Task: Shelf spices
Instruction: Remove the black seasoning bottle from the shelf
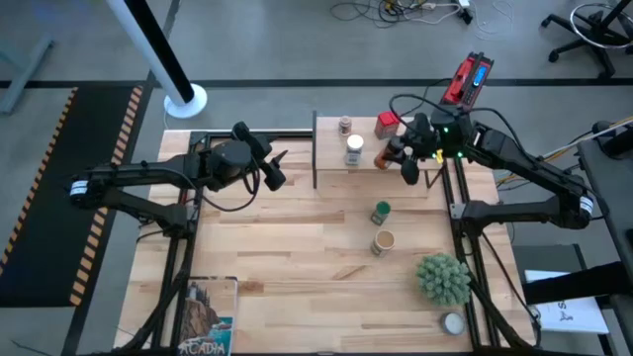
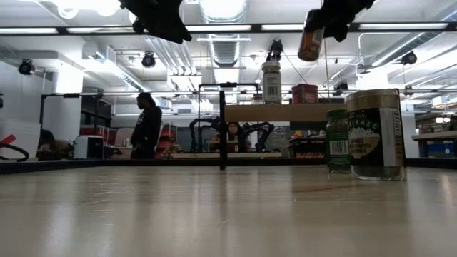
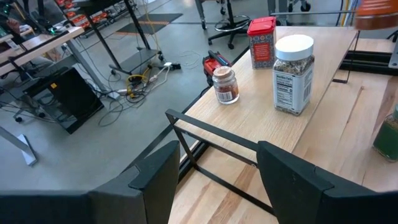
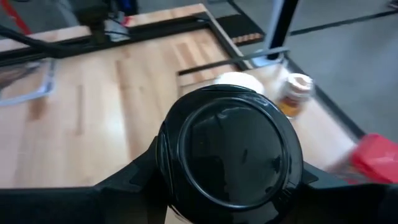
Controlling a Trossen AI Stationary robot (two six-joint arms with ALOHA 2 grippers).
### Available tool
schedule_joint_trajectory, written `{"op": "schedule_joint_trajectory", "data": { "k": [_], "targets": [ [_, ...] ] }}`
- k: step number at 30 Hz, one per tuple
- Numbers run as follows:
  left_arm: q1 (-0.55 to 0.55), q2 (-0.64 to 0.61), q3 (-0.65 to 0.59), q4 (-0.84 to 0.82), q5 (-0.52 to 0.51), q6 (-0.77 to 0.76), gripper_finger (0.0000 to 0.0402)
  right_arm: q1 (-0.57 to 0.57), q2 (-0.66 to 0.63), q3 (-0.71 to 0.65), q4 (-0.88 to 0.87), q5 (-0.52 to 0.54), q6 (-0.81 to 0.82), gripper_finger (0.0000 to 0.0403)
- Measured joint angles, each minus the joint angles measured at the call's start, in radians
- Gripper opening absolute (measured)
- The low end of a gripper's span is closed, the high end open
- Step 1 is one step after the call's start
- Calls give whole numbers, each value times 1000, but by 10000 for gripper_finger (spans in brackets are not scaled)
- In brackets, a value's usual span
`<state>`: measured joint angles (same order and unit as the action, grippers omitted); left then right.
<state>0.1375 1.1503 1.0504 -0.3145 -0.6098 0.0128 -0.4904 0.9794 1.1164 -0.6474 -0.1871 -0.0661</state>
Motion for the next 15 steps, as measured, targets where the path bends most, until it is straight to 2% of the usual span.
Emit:
{"op": "schedule_joint_trajectory", "data": {
  "k": [7, 15],
  "targets": [
    [0, 0, 0, 0, 0, 0, 204, 148, 5, -25, 1, -2, 75, 172],
    [0, 0, 0, 0, 0, 0, 204, 332, 76, -39, 91, 4, 130, 173]
  ]
}}
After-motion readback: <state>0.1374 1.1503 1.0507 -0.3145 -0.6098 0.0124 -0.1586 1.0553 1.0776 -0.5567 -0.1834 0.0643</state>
